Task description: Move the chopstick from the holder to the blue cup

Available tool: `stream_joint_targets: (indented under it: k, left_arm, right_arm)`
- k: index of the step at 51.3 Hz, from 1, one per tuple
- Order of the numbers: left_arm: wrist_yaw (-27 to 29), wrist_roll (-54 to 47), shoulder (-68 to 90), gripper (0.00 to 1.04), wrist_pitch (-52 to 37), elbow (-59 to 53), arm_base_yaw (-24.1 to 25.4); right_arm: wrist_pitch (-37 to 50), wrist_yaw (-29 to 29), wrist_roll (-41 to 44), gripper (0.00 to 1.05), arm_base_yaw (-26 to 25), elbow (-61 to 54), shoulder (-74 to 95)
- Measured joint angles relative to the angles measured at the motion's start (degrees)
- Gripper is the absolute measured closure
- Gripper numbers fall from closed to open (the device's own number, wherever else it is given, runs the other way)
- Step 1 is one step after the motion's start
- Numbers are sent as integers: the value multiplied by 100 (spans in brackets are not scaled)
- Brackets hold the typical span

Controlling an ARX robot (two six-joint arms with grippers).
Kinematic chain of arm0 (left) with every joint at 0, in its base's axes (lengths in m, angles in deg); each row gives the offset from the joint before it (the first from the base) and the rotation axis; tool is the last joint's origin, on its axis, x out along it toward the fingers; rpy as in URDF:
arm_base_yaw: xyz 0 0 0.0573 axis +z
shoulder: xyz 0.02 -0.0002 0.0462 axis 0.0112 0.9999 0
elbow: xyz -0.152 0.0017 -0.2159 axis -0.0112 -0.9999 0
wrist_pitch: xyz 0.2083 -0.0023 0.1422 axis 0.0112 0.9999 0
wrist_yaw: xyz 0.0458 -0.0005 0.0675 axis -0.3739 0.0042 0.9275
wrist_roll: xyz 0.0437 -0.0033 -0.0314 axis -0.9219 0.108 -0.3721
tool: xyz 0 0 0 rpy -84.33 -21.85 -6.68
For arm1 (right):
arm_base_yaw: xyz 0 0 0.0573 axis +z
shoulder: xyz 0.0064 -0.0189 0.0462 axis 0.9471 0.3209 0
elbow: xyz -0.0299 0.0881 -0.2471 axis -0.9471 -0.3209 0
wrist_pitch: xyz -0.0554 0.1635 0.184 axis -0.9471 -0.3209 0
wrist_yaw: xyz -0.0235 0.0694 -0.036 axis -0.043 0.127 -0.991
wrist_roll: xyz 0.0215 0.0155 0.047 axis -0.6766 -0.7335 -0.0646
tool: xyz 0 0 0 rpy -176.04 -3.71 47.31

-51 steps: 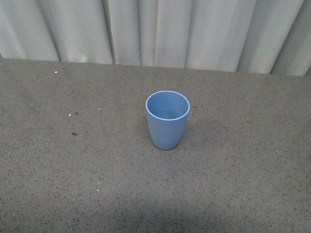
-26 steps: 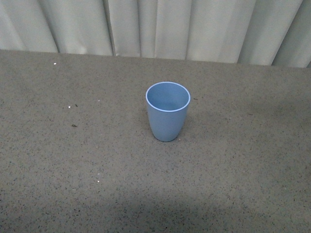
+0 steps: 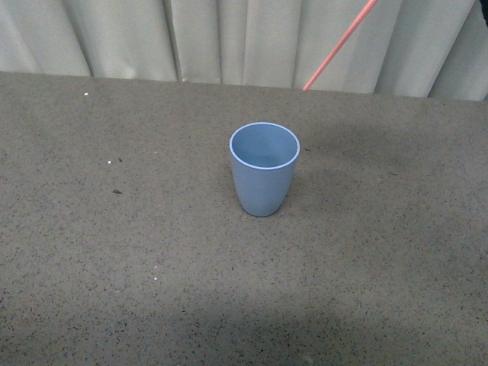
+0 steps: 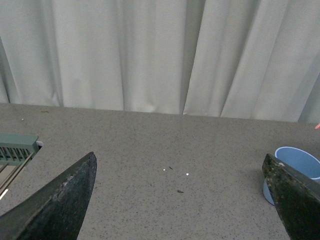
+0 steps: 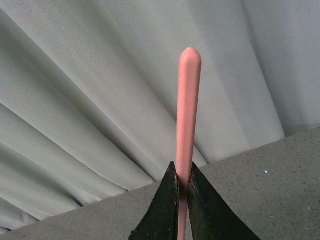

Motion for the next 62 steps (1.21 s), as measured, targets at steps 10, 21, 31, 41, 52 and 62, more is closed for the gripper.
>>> stream_joint_targets:
  k: [10,21,31,41,52,62]
  left_arm:
    - [0,0,0,7,0,0,0]
    - [0,0,0,7,0,0,0]
    - [0,2,0,7,0,2,0]
    - [0,2,0,7,0,2,0]
    - [0,0,0,7,0,2,0]
    - [0,0,0,7,0,0,0]
  right_arm:
    - [50,-129,-168,103,304,63,304]
    - [109,-254,-208,103,531,83,549]
    - [149,-299,-199,103,621,83,776]
    - [151,-321,-188,103,634,83,835]
    - [166,-332,-170,103,658,85,872]
    - [251,-315,-122,74,708,101,872]
